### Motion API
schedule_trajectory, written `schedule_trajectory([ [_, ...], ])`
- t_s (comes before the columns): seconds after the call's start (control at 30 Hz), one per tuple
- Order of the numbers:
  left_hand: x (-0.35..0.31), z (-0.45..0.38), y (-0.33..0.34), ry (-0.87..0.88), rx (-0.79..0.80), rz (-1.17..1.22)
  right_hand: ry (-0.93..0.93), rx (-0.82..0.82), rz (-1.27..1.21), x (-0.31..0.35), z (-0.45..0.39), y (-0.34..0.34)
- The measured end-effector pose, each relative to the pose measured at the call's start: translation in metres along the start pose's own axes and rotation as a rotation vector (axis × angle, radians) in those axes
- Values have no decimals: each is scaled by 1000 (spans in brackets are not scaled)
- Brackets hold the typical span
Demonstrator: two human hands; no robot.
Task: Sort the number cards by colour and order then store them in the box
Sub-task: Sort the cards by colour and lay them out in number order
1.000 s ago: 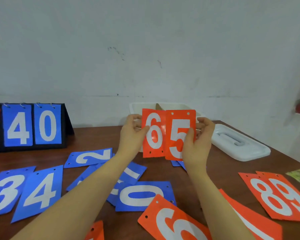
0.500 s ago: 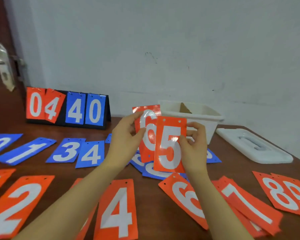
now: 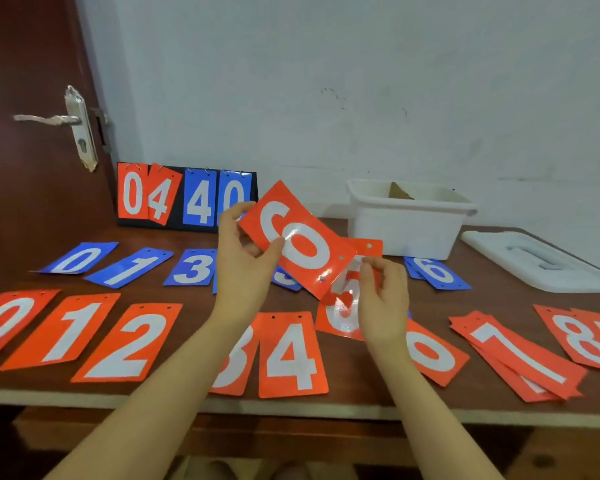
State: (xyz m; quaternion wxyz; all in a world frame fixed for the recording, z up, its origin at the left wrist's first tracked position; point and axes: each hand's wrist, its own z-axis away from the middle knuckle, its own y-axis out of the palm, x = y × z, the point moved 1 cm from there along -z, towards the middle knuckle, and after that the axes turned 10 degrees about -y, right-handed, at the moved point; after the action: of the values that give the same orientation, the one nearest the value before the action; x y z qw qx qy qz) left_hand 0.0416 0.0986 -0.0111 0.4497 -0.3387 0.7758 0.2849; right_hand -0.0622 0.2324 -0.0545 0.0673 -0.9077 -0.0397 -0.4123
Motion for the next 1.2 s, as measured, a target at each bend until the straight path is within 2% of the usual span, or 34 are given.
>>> schedule_trajectory([
  [0.1, 3, 5, 2, -32, -45, 70, 117, 49, -209, 10, 7, 15],
  [0.23, 15, 9, 1, -88, -89, 13, 116, -52, -233, 20, 10, 25],
  [0.3, 19, 10, -5, -106, -57, -135, 77, -36, -254, 24, 7, 22],
  [0.43, 17, 1, -16, 146, 41, -643, -23, 101, -256, 31, 0, 13],
  [0.57, 8, -9, -12, 220, 244, -790, 13, 138, -353, 35, 0, 12],
  [0.63, 10, -9, -10, 180, 287, -740, 34, 93, -335, 33, 0, 11],
  [0.8, 17, -8, -2, -23, 386, -443, 61, 8, -216, 26, -6, 5],
  [0.93, 14, -12, 5, -62, 323, -263, 35, 30, -155, 24, -10, 1],
  [1.03, 10, -13, 11, -96, 254, -135, 139, 38, -136, 16, -9, 0],
  [1.13, 10, -12, 16, -139, 265, -85, 139, 28, -144, 10, -6, -5],
  [1.2, 11, -11, 18, -164, 275, -27, 122, -38, -183, 11, -5, -11],
])
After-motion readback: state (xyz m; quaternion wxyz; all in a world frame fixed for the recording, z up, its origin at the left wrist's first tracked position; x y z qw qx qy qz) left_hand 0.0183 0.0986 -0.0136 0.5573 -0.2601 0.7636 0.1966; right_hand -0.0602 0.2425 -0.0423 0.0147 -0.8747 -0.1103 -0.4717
